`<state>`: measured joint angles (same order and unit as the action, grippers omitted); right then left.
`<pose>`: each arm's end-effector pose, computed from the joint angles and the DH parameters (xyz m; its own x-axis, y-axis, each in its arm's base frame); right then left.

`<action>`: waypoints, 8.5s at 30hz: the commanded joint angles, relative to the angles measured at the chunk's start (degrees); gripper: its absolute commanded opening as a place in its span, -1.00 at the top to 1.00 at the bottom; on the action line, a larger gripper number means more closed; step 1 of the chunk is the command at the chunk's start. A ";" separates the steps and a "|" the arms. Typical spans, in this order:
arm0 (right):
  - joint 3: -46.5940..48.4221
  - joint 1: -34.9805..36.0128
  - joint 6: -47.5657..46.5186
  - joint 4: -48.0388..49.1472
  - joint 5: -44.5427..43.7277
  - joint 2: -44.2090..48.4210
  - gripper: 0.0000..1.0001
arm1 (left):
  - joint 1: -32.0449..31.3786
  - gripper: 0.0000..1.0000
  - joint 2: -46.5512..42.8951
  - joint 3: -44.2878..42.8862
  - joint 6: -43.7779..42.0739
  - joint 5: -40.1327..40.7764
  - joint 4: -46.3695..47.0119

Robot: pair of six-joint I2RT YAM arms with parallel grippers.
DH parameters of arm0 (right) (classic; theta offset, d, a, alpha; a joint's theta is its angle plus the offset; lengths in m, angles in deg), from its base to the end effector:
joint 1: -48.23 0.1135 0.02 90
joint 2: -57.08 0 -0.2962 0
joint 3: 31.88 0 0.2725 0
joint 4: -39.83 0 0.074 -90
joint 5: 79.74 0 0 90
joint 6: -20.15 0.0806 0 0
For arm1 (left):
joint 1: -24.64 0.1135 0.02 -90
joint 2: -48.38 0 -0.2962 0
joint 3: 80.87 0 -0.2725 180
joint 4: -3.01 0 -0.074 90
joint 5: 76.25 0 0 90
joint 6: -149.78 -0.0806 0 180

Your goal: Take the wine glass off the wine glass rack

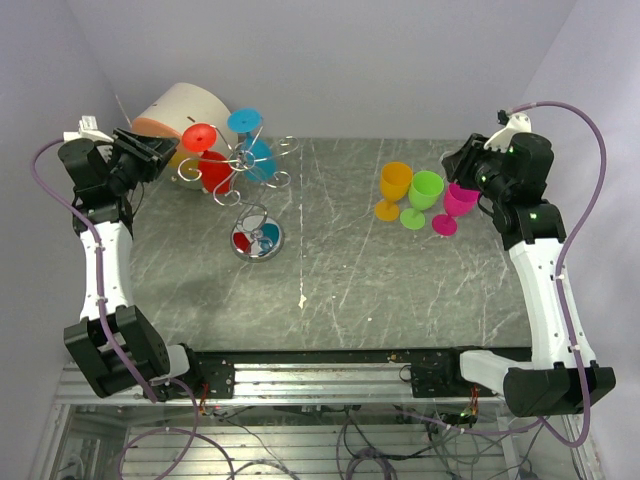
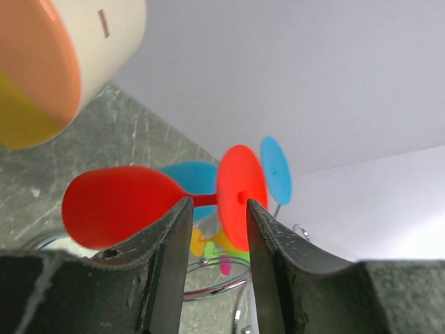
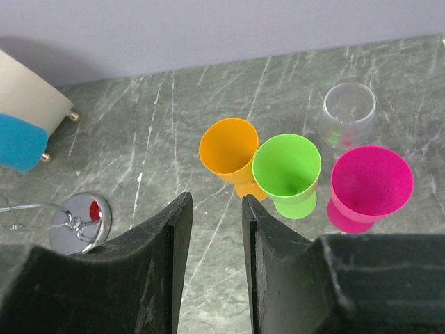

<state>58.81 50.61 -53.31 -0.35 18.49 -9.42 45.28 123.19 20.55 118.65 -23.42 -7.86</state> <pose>0.2975 0.0239 0.4544 -0.3147 0.2689 -0.9103 -0.0928 0.9457 0.3115 0.3461 0.0783 0.4002 -0.2996 -0.8417 -0.4491 0.0458 0.4575 -0.8880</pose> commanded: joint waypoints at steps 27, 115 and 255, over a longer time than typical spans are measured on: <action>-1.59 0.31 0.38 1.96 1.84 2.08 0.31 | -2.14 0.08 1.98 -2.40 -0.48 -2.55 4.13; -5.33 0.29 1.99 7.25 0.88 4.19 0.32 | -9.28 0.87 -2.63 -2.36 7.78 5.42 5.37; 13.60 33.41 -1.88 8.00 4.02 3.21 1.00 | -16.51 0.14 -30.34 -16.34 -7.38 16.73 -26.14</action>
<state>68.67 84.09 -36.42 44.08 47.14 -7.60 29.09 90.88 11.63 131.83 -15.85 -13.06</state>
